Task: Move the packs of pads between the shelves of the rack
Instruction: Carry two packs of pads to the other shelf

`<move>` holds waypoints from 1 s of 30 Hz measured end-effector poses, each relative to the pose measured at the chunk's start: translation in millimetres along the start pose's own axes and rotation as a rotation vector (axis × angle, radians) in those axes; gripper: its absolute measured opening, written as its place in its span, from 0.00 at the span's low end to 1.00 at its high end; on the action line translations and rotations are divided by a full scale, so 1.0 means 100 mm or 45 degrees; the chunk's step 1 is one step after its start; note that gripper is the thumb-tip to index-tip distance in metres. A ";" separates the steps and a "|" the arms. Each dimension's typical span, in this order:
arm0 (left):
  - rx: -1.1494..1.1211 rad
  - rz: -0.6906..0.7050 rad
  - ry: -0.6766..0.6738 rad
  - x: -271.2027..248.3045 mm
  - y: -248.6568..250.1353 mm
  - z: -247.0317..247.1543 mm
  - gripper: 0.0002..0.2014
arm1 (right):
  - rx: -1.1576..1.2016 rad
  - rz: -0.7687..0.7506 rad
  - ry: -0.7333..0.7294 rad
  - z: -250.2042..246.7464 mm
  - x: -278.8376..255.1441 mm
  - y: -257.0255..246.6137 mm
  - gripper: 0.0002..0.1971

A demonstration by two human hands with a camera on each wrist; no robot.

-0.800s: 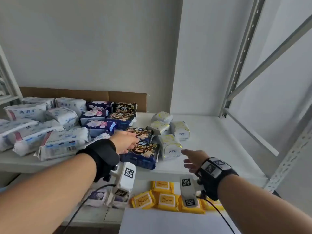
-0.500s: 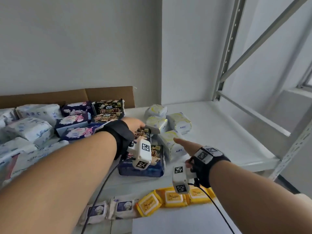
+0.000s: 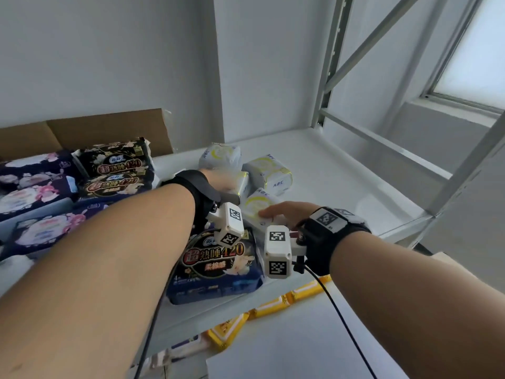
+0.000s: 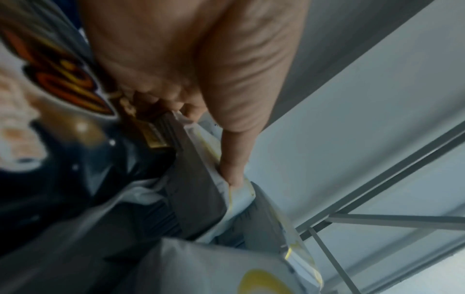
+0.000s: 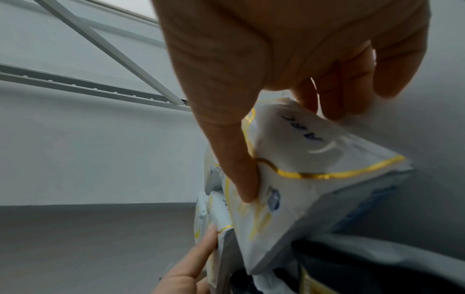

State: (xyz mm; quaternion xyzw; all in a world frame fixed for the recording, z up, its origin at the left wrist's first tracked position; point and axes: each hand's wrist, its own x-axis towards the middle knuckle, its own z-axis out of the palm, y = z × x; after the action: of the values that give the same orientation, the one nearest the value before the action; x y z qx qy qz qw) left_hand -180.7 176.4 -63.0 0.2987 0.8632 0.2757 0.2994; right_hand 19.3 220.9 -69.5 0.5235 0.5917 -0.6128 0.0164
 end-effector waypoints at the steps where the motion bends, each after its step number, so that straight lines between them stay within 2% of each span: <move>1: 0.008 0.002 -0.022 0.01 0.00 0.01 0.29 | 0.062 0.022 0.004 0.01 -0.02 -0.05 0.14; 5: 0.062 -0.002 -0.173 0.02 0.02 -0.02 0.24 | 0.039 -0.049 0.072 0.00 0.00 -0.04 0.15; 9: -0.046 -0.068 -0.315 0.02 0.07 -0.03 0.10 | 0.021 -0.076 0.129 -0.03 0.01 0.00 0.16; 14: -0.244 -0.215 -0.346 -0.11 0.09 0.01 0.11 | 0.069 -0.094 0.087 -0.10 0.01 0.12 0.16; 16: -0.337 -0.209 -0.179 -0.17 0.09 0.00 0.17 | 0.119 -0.079 0.108 -0.11 0.00 0.17 0.16; 19: -0.362 -0.135 0.188 -0.28 0.09 -0.04 0.47 | 0.227 -0.068 0.144 -0.16 -0.01 0.23 0.19; 24: -0.554 -0.023 0.302 -0.54 0.11 -0.09 0.70 | 0.414 -0.261 0.078 -0.33 -0.19 0.28 0.35; 27: -0.742 -0.025 0.307 -0.78 0.14 -0.07 0.69 | 0.568 -0.342 0.025 -0.53 -0.35 0.28 0.32; 30: -0.878 -0.003 0.301 -1.12 0.25 0.03 0.50 | 0.585 -0.391 -0.033 -0.78 -0.54 0.32 0.29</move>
State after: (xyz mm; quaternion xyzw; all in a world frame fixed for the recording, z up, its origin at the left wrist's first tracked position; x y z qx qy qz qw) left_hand -98.0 117.8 -9.2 0.1451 0.7484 0.5830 0.2810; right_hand 112.5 236.7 -37.4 0.4098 0.5092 -0.7329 -0.1885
